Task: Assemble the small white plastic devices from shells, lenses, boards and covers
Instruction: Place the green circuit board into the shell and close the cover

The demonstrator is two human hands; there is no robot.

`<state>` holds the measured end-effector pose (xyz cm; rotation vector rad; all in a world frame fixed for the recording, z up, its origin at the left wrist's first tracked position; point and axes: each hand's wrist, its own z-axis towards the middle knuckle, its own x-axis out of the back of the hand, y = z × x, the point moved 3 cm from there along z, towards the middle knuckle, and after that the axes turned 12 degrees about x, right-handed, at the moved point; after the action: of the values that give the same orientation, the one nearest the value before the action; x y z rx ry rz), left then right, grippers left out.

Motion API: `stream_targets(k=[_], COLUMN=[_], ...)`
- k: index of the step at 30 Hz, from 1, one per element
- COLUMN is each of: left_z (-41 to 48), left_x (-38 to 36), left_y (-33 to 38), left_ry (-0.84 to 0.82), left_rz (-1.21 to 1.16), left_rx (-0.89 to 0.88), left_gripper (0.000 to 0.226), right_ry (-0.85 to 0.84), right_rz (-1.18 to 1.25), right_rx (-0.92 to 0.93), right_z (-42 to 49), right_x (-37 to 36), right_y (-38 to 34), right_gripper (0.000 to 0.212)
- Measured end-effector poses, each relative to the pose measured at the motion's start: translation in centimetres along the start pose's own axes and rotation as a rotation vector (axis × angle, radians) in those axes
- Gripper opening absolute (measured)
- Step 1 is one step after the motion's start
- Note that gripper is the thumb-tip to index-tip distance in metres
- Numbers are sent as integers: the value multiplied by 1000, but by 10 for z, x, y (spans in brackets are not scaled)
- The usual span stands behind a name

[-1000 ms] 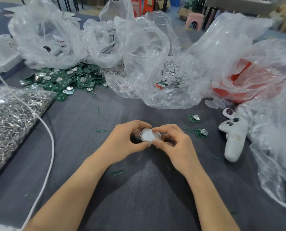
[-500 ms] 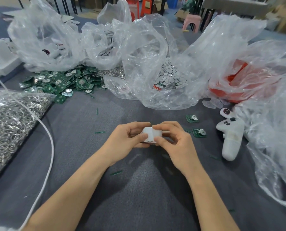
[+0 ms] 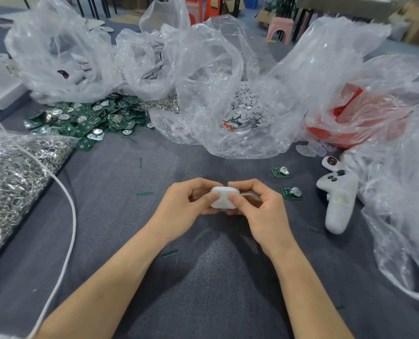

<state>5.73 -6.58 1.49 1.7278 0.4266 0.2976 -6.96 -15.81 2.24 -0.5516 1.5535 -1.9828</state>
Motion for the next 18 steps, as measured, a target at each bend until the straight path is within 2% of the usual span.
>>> stream_targets(k=[15,18], left_z=[-5,-3], left_x=[-3,-5], left_y=[2,4], left_ry=[75,91], left_rz=[94,16], left_rx=[-67,-63], left_gripper=[14,13], right_ry=[8,49], right_rz=[-26,10], right_rx=[3,17], right_z=[-3,-3], right_x=[1,-2], right_y=[-4,-5], right_gripper=[13,15])
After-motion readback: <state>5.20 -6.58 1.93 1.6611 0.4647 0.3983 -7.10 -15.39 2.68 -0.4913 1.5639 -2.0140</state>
